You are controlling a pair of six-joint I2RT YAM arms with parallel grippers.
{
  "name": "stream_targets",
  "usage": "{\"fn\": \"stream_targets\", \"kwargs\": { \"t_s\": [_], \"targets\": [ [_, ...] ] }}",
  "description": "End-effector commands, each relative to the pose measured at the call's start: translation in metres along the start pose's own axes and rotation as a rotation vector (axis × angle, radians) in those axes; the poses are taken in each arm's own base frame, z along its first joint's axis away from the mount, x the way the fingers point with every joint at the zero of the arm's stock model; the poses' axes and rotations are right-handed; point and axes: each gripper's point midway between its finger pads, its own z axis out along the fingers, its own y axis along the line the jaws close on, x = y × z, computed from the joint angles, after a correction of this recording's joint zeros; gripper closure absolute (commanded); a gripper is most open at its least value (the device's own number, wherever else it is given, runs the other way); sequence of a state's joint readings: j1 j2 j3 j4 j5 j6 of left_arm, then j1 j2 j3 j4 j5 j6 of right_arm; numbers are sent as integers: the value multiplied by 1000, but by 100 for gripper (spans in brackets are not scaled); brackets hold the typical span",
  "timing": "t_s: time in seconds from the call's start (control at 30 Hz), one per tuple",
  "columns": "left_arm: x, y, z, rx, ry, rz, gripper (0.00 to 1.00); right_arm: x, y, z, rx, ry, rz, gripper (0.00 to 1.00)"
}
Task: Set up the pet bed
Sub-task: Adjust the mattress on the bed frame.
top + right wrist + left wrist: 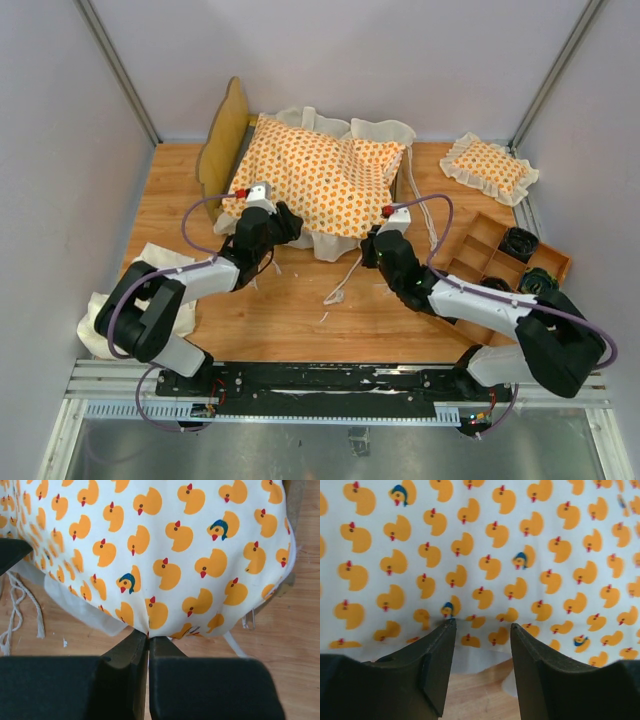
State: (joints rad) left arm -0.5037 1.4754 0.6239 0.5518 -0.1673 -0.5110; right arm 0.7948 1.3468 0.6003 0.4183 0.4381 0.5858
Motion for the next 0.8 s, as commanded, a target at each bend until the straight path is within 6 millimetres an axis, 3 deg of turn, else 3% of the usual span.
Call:
{"fn": "stream_targets", "kwargs": {
  "t_s": [0.0, 0.3, 0.37, 0.47, 0.53, 0.63, 0.77],
  "targets": [
    [-2, 20, 12, -58, -22, -7, 48, 11, -28, -20, 31, 135, -129, 100],
    [6, 26, 17, -67, -3, 1, 48, 1, -47, -35, -24, 284, -86, 96],
    [3, 26, 16, -70, -10, 4, 48, -4, -48, -38, -15, 271, -89, 90],
    [-1, 25, 14, -68, -21, 10, 48, -13, -48, -44, -23, 242, -103, 70],
    [-5, 23, 12, -63, -29, 13, 48, -15, -47, -47, -43, 231, -134, 63],
    [-16, 18, 7, -50, -54, 14, 48, -14, -59, -46, -6, 213, -189, 59],
    [-29, 17, 5, -71, -77, 29, 48, -15, -60, -37, -14, 178, -226, 59]
  ]
}}
